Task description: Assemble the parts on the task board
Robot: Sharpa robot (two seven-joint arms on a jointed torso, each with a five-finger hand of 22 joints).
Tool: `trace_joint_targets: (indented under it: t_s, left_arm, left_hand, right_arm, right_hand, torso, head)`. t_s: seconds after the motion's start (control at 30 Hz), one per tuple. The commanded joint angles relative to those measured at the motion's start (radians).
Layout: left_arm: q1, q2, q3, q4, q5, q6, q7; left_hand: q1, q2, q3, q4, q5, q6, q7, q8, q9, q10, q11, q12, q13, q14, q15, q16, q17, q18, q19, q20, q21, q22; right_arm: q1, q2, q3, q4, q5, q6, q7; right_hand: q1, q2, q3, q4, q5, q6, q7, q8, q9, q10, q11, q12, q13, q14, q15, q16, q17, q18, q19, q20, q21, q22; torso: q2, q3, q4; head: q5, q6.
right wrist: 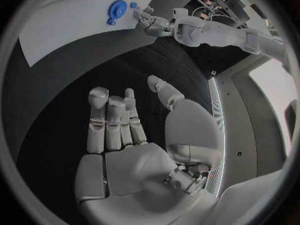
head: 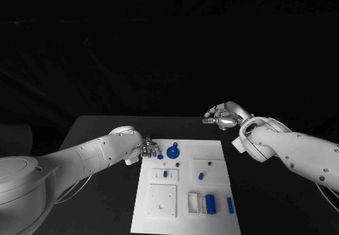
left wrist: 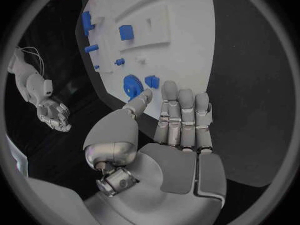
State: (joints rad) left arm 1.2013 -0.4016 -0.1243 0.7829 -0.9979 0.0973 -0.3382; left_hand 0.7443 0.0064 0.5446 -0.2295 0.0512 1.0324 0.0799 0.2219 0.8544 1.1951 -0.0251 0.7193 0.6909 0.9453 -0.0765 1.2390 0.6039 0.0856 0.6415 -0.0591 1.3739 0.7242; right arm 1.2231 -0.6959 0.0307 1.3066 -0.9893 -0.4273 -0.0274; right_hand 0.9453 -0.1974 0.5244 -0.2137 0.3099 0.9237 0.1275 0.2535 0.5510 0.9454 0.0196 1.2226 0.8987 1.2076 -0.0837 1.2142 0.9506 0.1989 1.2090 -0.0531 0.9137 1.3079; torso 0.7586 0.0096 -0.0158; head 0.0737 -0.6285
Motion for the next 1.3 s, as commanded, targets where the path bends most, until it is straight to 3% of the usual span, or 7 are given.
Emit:
trace_joint_targets:
  t_s: [0.03, 0.43, 0.47, 0.63, 0.77, 1.13, 1.3]
  left_arm:
    - [-0.003, -0.004, 0.000, 0.008, 0.008, -0.013, 0.004]
    - [-0.002, -0.029, 0.000, 0.075, -0.135, -0.096, -0.002]
    - [-0.002, -0.030, 0.000, 0.081, -0.149, -0.103, -0.003]
    - [-0.002, -0.033, 0.000, 0.104, -0.205, -0.115, -0.008]
    - [-0.002, -0.027, 0.000, 0.108, -0.216, -0.107, -0.016]
    - [-0.003, -0.015, 0.000, 0.106, -0.242, -0.073, -0.030]
    - [-0.003, -0.005, -0.001, 0.100, -0.242, -0.060, -0.033]
  left_hand:
    - [-0.017, -0.041, -0.017, 0.008, -0.002, 0.010, 0.000, 0.004, -0.002, 0.006, -0.001, -0.003, 0.002, 0.002, 0.001, 0.005, -0.001, -0.007, -0.003, -0.109, -0.003, 0.001]
    - [-0.059, -0.202, -0.013, 0.074, -0.002, 0.048, -0.022, 0.043, 0.011, 0.047, -0.023, 0.030, 0.026, 0.037, -0.023, 0.043, 0.012, 0.011, 0.035, -0.127, 0.017, 0.009]
    - [-0.062, -0.206, -0.015, 0.078, -0.002, 0.051, -0.024, 0.048, 0.014, 0.051, -0.025, 0.035, 0.030, 0.039, -0.026, 0.049, 0.015, 0.012, 0.038, -0.128, 0.020, 0.010]
    - [-0.064, -0.195, -0.047, 0.066, -0.002, 0.086, -0.044, 0.095, 0.034, 0.088, -0.045, 0.079, 0.056, 0.066, -0.050, 0.093, 0.034, 0.024, 0.062, -0.143, 0.049, 0.025]
    - [-0.047, -0.167, -0.053, 0.051, -0.002, 0.109, -0.057, 0.123, 0.042, 0.116, -0.056, 0.100, 0.068, 0.088, -0.067, 0.114, 0.042, 0.035, 0.081, -0.154, 0.068, 0.034]
    - [-0.022, -0.117, -0.081, 0.007, -0.002, 0.146, -0.074, 0.163, 0.040, 0.164, -0.066, 0.125, 0.080, 0.123, -0.084, 0.140, 0.050, 0.045, 0.105, -0.167, 0.093, 0.045]
    - [-0.024, -0.109, -0.085, 0.005, -0.002, 0.150, -0.077, 0.168, 0.038, 0.170, -0.068, 0.126, 0.081, 0.128, -0.086, 0.143, 0.051, 0.047, 0.109, -0.169, 0.096, 0.046]
  right_arm:
    - [-0.001, -0.001, 0.000, 0.003, -0.001, 0.013, 0.006]
    - [-0.002, -0.003, 0.000, 0.002, -0.001, 0.014, 0.005]
    - [-0.002, -0.003, 0.000, 0.002, -0.001, 0.015, 0.005]
    - [-0.004, -0.002, 0.000, 0.001, -0.001, 0.015, 0.005]
    - [-0.006, 0.000, 0.000, 0.001, -0.001, 0.016, 0.005]
    - [-0.006, 0.000, 0.000, 0.001, -0.001, 0.017, 0.005]
    - [-0.006, 0.002, 0.000, 0.002, -0.001, 0.017, 0.005]
  right_hand:
    - [-0.008, 0.001, 0.001, 0.008, 0.005, -0.002, 0.009, -0.004, 0.000, -0.005, 0.005, 0.004, -0.001, -0.004, -0.001, 0.003, -0.001, 0.063, 0.002, -0.008, -0.004, 0.017]
    - [-0.007, 0.001, 0.001, 0.007, 0.005, -0.002, 0.008, -0.004, 0.000, -0.005, 0.004, 0.005, -0.002, -0.004, -0.001, 0.004, -0.001, 0.063, 0.002, -0.008, -0.004, 0.017]
    - [-0.007, 0.001, 0.001, 0.007, 0.005, -0.002, 0.008, -0.004, 0.000, -0.005, 0.004, 0.005, -0.002, -0.004, -0.001, 0.004, -0.001, 0.063, 0.002, -0.008, -0.004, 0.017]
    - [-0.007, 0.000, 0.001, 0.007, 0.006, -0.002, 0.008, -0.004, 0.000, -0.005, 0.004, 0.005, -0.002, -0.004, -0.001, 0.004, -0.001, 0.063, 0.002, -0.008, -0.004, 0.017]
    - [-0.007, 0.001, 0.001, 0.007, 0.006, -0.002, 0.008, -0.004, 0.000, -0.005, 0.004, 0.005, -0.002, -0.004, -0.001, 0.004, -0.001, 0.063, 0.002, -0.008, -0.004, 0.017]
    - [-0.007, 0.001, 0.001, 0.007, 0.006, -0.002, 0.009, -0.004, 0.000, -0.005, 0.004, 0.005, -0.002, -0.004, -0.001, 0.004, -0.001, 0.063, 0.002, -0.008, -0.004, 0.017]
    - [-0.007, 0.001, 0.000, 0.007, 0.006, -0.002, 0.009, -0.004, 0.000, -0.005, 0.004, 0.005, -0.002, -0.004, -0.001, 0.004, -0.001, 0.063, 0.002, -0.008, -0.004, 0.018]
  torso:
    - [0.000, 0.0001, 0.0000]
    - [0.000, -0.0005, 0.0002]
    - [0.000, -0.0005, 0.0002]
    - [0.001, 0.0000, 0.0005]
    - [0.000, 0.0003, 0.0004]
    - [0.000, 0.0014, -0.0006]
    - [0.001, 0.0012, -0.0001]
  head:
    - [0.000, 0.000]
    - [-0.004, 0.003]
    - [-0.004, 0.003]
    - [-0.003, 0.003]
    - [-0.002, 0.003]
    - [-0.001, 0.002]
    - [-0.001, 0.002]
